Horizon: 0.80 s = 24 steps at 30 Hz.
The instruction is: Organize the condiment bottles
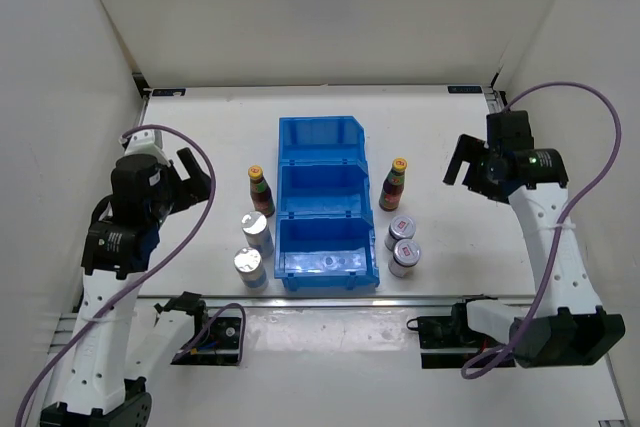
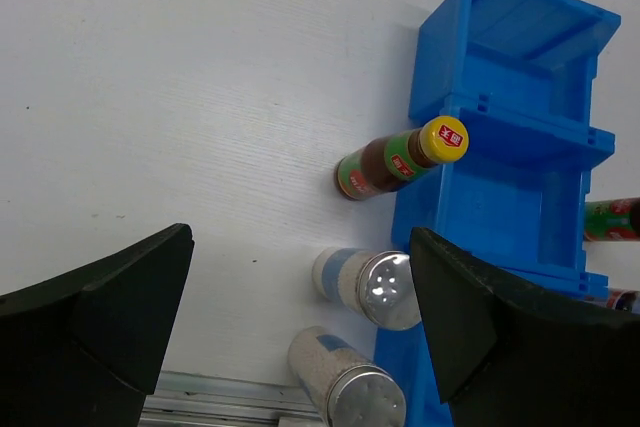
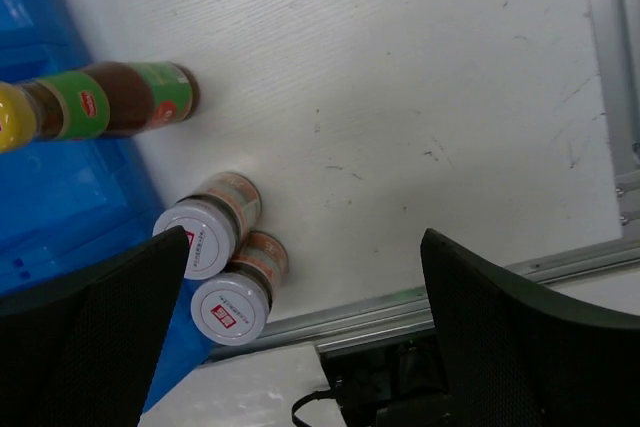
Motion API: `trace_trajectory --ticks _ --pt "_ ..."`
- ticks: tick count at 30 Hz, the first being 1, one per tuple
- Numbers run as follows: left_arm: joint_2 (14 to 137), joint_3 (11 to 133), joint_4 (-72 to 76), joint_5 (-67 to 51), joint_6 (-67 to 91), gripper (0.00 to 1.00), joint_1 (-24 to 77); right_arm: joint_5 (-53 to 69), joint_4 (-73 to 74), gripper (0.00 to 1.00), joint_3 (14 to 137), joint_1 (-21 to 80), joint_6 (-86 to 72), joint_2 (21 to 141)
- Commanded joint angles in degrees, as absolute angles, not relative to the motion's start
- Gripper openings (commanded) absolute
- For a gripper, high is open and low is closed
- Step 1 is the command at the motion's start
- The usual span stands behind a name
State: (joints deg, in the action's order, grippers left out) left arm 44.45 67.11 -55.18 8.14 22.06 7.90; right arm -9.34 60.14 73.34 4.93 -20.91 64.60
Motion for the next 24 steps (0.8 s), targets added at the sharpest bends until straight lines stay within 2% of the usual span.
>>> trace_trajectory --ticks 1,4,6,11,12,17,20,22,24 --pt "42.28 67.59 -54.84 10.63 19.52 1.0 8.7 -14.66 68.44 1.0 81.89 5.45 -21.7 67.92" --pt "40.17 67.59 -55.37 11.77 17.85 1.0 9.23 -17.67 72.76 1.0 89.18 5.45 -22.24 71.19" --pt "39.64 67.59 -56.33 14.75 20.02 1.0 9.75 -14.43 72.77 1.0 87.72 4.49 -24.7 71.19" --pt "38.33 65.4 -57.13 12.92 22.24 1.0 9.76 8.46 71.82 1.0 82.81 -1.85 -15.66 69.28" --pt "38.32 65.39 -57.13 12.14 22.24 1.0 9.76 9.22 71.02 1.0 82.27 -1.85 -15.64 67.95" --pt "35.69 64.25 -57.66 8.61 21.18 1.0 9.76 6.78 68.03 1.0 83.31 -0.45 -16.09 63.46" --pt "35.68 62.84 -57.66 5.37 21.18 1.0 9.76 -0.85 68.03 1.0 86.65 6.04 -16.08 64.51" --pt "35.68 62.14 -57.13 4.31 21.18 1.0 9.76 -10.52 68.03 1.0 88.24 11.58 -16.08 66.08" --pt "36.21 62.14 -57.13 4.31 21.18 1.0 9.76 -12.56 68.03 1.0 89.29 15.2 -14.95 66.62"
